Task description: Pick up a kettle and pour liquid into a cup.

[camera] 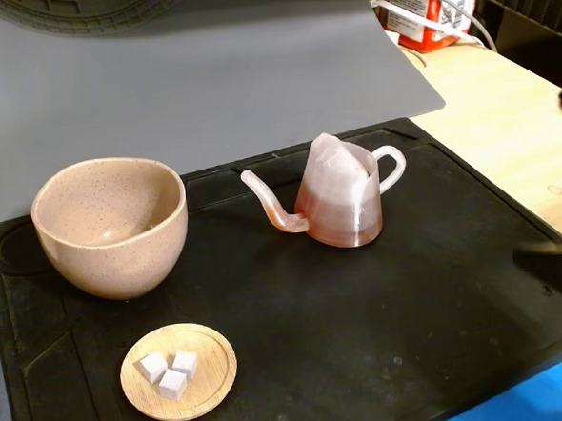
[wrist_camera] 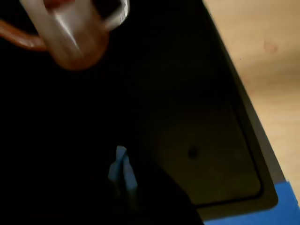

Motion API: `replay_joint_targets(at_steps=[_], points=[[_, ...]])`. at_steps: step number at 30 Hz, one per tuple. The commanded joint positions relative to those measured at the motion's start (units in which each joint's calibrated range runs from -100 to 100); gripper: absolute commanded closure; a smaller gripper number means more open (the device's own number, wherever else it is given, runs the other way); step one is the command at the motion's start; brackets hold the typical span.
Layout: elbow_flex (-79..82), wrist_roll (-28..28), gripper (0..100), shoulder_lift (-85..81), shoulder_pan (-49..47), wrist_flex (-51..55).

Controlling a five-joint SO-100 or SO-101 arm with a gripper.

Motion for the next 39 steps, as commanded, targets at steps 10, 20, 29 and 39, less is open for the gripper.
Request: replay_joint_targets(at_steps=[10, 20, 29, 39], points=[[-0.52, 6.69, 99, 21.69, 0.65, -36.31], [-7.87, 6.74, 99, 35.09, 0.58, -45.64], [-13.95, 12.25, 92, 43.11, 0.27, -48.32], [-14.59, 15.14, 91, 48.65, 0.20, -50.66]])
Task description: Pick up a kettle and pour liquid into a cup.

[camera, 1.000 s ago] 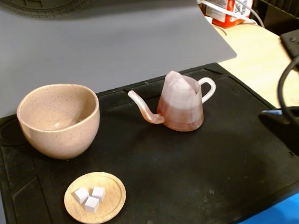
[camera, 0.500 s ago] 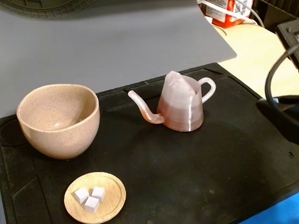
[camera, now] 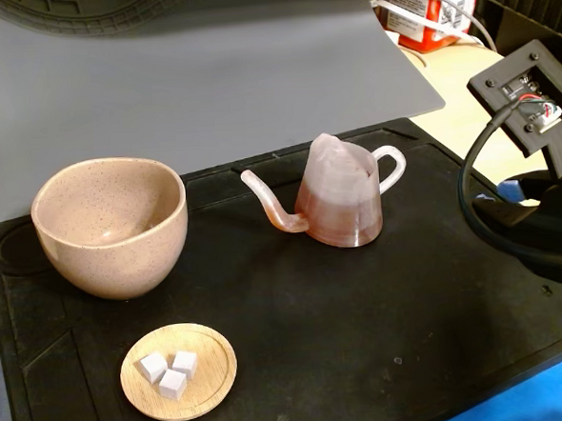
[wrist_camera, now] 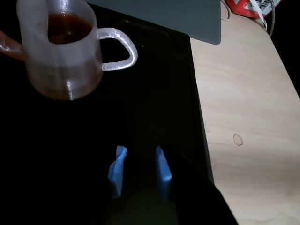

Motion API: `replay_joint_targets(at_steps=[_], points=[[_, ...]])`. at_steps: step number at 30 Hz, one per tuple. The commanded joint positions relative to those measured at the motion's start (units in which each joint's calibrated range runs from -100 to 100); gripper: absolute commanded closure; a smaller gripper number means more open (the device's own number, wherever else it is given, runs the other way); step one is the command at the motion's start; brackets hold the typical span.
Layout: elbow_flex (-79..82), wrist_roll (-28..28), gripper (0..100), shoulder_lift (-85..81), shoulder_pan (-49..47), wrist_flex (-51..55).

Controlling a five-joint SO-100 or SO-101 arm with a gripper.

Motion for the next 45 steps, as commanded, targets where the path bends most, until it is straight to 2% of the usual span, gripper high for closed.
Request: replay_joint_targets(at_steps=[1, 4, 10, 15, 17, 19, 29, 32, 39, 45], points=[[-2.61, 0.32, 91, 2.76, -0.10, -5.89], [-3.79, 0.32, 91, 7.45, -0.10, -12.29], [-8.24, 0.32, 91, 14.28, -2.01, -16.79], [-12.60, 3.99, 91, 24.52, -1.78, -27.85], [-13.32, 4.04, 85, 29.29, -1.85, -31.66], [-13.87, 4.20, 80, 32.62, -1.78, -32.35], [-18.22, 4.41, 80, 38.94, -1.93, -32.35], [-19.13, 7.19, 80, 41.15, -1.93, -32.44], [-21.31, 6.88, 80, 51.05, -2.01, -42.81], [-25.03, 7.19, 80, 53.36, -2.01, -43.59]])
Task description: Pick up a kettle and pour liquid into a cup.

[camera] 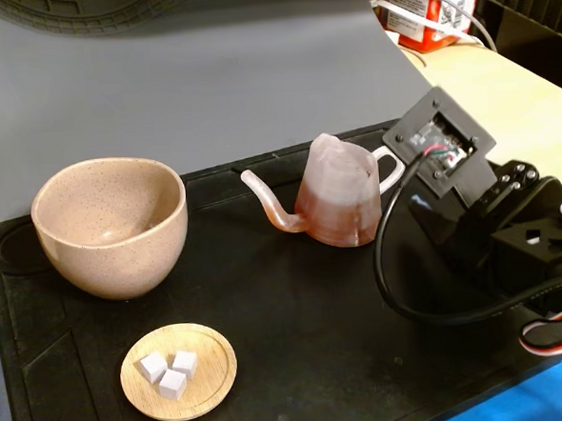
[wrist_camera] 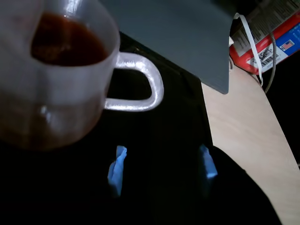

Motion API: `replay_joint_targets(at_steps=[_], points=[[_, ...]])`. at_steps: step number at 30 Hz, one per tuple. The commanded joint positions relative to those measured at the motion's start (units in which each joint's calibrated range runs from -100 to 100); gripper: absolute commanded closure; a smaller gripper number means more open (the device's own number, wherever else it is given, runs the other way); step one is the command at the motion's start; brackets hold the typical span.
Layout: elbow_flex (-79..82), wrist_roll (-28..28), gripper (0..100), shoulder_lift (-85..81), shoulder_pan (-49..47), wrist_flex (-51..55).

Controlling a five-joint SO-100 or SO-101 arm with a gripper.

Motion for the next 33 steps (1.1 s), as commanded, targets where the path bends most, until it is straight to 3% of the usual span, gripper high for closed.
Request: replay_joint_targets(at_steps=[1, 33], points=[[-2.97, 0.17, 80, -0.07, 0.04, -0.62], [-15.86, 0.28, 80, 5.22, -0.50, 2.58]])
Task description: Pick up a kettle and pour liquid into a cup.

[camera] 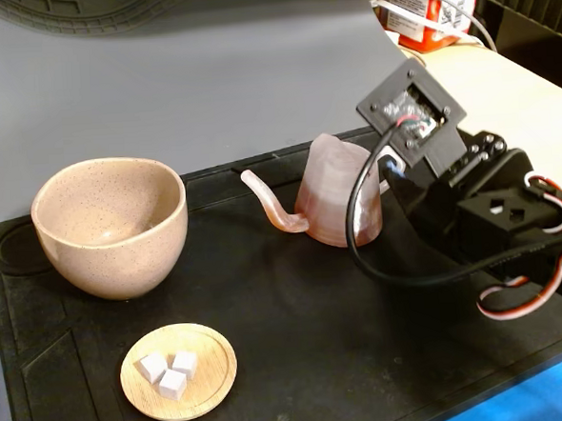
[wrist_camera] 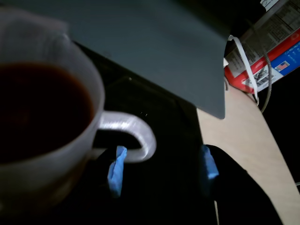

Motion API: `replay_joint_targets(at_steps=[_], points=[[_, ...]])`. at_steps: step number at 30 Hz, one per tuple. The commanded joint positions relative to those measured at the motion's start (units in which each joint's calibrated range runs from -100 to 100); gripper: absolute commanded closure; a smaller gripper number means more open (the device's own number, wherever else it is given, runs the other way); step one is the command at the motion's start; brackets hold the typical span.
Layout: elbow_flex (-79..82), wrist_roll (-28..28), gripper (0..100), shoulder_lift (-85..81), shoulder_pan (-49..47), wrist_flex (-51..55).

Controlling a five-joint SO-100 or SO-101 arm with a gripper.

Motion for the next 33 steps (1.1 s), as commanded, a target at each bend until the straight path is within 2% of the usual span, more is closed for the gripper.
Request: replay_joint_targets(at_steps=[1, 10, 33], points=[[-2.42, 0.22, 80, -0.17, 0.03, 0.31], [-6.23, 0.17, 80, 6.40, -0.80, -3.07], [-9.68, 0.22, 80, 7.34, 1.17, -2.89]])
